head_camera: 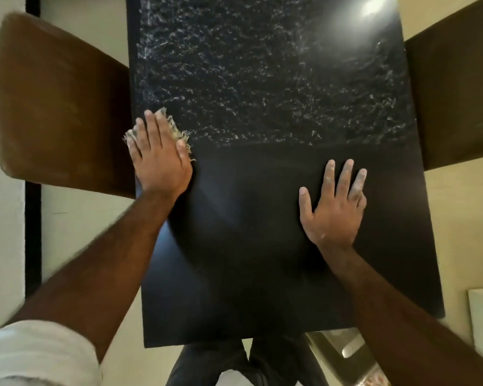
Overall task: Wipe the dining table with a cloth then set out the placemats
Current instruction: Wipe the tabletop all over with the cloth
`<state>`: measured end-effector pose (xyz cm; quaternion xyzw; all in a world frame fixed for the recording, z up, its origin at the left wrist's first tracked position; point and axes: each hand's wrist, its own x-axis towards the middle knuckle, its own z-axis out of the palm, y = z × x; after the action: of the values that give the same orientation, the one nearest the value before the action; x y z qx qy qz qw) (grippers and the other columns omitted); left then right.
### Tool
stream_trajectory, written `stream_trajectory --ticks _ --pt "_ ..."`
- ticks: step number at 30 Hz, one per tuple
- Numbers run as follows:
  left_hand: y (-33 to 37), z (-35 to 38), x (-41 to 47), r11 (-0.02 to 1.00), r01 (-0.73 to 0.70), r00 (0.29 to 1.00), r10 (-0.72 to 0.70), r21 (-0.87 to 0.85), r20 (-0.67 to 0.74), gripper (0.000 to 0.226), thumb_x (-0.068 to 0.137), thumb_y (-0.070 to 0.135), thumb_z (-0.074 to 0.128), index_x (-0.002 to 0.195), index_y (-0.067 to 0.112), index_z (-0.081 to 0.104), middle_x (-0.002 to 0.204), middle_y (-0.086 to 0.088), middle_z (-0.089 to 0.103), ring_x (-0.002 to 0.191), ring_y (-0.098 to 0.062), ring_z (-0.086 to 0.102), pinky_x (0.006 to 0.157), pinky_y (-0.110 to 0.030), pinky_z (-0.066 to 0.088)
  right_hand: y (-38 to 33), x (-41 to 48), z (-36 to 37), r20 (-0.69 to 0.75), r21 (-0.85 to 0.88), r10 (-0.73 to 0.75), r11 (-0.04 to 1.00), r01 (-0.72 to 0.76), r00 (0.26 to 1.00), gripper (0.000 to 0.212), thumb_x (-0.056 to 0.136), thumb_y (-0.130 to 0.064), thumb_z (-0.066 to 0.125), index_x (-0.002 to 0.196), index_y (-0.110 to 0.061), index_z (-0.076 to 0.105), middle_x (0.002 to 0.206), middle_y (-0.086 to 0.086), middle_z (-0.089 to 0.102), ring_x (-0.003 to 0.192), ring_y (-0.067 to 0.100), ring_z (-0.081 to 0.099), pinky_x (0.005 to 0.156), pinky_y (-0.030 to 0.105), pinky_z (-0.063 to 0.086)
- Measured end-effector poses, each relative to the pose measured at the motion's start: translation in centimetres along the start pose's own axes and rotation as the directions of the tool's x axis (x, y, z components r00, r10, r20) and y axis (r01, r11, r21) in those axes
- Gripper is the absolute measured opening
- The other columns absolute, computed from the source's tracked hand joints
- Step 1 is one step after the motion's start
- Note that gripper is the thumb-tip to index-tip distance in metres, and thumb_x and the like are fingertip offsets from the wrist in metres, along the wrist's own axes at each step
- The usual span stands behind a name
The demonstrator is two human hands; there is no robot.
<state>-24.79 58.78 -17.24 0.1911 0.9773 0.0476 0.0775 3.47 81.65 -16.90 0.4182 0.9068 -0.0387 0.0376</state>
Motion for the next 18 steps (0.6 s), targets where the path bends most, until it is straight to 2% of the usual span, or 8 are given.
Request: stream_trajectory --ticks 5,8,14,18 --pt "8.1 1.1 -2.4 0.984 -0.177 0.984 0.177 -0.006 0.014 0.076 0.114 0.047 0.023 0.178 0.013 -0.001 0.187 -0.013 -0.003 0.173 -0.035 -0.001 0.138 -0.063 0.009 0.3 0.0 0.0 0.01 0.003 -0.018 1.0 0.018 1.0 0.084 0.112 -0.068 0.033 0.179 -0.02 0.015 0.186 0.016 0.005 0.172 0.044 0.003 0.128 0.061 0.031" --pt "7.8 1.6 -6.2 0.97 -0.242 0.969 0.24 0.028 0.06 0.075 0.116 0.047 0.02 0.178 0.012 -0.003 0.187 -0.012 -0.007 0.173 -0.032 -0.005 0.138 -0.061 0.008 0.6 0.1 0.0 0.02 0.005 -0.022 1.0 0.022 1.0 0.083 0.112 -0.066 0.033 0.179 -0.02 0.014 0.186 0.016 0.004 0.172 0.045 0.002 0.128 0.062 0.032" --pt "-0.8 0.1 -6.6 1.0 -0.004 0.999 0.003 0.008 0.052 0.074 0.115 0.048 0.02 0.178 0.017 0.0 0.187 -0.01 -0.001 0.173 -0.032 -0.001 0.138 -0.062 0.009 0.7 0.2 0.0 0.051 -0.006 -0.034 0.999 0.034 0.998 0.088 0.111 -0.069 0.031 0.179 -0.017 0.011 0.186 0.019 0.0 0.171 0.047 -0.001 0.128 0.064 0.032" --pt "-0.9 0.0 -2.0 0.998 0.062 0.998 -0.062 0.011 0.03 0.074 0.114 0.048 0.021 0.178 0.015 0.003 0.186 -0.014 0.005 0.172 -0.038 0.005 0.136 -0.065 0.013 0.7 0.3 0.1 0.042 -0.008 -0.025 1.0 0.026 0.999 0.088 0.111 -0.069 0.031 0.179 -0.017 0.014 0.186 0.019 0.002 0.171 0.047 -0.001 0.128 0.063 0.03"
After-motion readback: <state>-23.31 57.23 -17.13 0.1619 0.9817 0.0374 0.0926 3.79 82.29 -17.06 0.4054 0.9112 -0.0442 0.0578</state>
